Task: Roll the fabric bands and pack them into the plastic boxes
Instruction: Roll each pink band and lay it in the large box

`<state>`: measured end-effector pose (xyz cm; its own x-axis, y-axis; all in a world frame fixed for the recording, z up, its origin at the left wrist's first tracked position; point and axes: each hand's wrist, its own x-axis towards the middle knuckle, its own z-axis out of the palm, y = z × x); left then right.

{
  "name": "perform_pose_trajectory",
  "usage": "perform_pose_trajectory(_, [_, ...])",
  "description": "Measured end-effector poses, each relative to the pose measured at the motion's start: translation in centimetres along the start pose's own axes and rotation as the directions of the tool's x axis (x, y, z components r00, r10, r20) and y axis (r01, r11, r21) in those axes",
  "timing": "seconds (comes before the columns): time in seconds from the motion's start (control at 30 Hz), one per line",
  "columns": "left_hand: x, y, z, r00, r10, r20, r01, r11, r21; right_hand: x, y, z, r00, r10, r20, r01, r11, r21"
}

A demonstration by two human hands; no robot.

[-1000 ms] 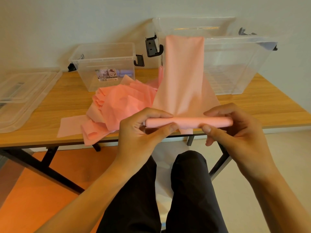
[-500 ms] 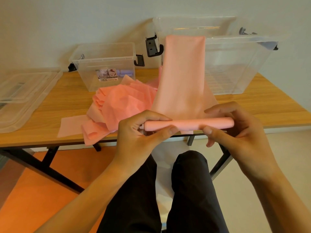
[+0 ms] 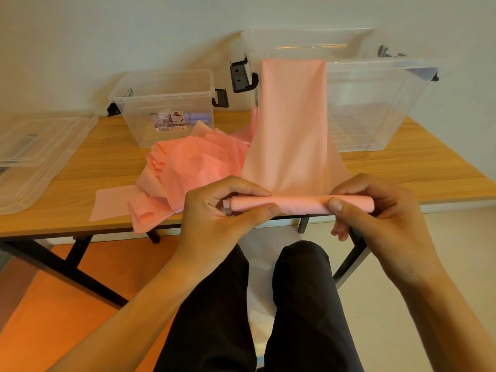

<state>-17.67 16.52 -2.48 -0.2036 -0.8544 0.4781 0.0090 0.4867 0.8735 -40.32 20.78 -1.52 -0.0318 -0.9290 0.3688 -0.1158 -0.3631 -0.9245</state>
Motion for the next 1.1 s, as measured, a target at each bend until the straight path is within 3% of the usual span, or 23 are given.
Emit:
perform_pose_trajectory(0.4, [-0.4,-0.8,0.1,1.0,-0.028,0.004,0.028,0.998,-0.056,0.0,0.7,0.0,0.977,0.118,0.18,-0.149,0.974,0.173])
perform_pose_trajectory(0.73, [-0.6,-0.6,0.3,1.0,-0.015,-0.009,0.015,1.0,-0.018,-0.7,0.3,0.4,0.999,0.01,-0.04,-0.006,0.995,0.101])
perform_pose_trajectory(0.93, [-0.5,0.0,0.3,0.996,-0.026,0.085,0.029,0.999,-0.038,-0.7,-0.2,0.4,0.996,-0.004,-0.087,0.008,0.999,0.045])
perform_pose_trajectory(1.1, [-0.7,-0.3,0.1,0.997,-0.052,0.06,0.055,0.997,-0.046,-1.0,-0.1,0.1,1.0,0.004,-0.028,-0.002,0.998,0.07])
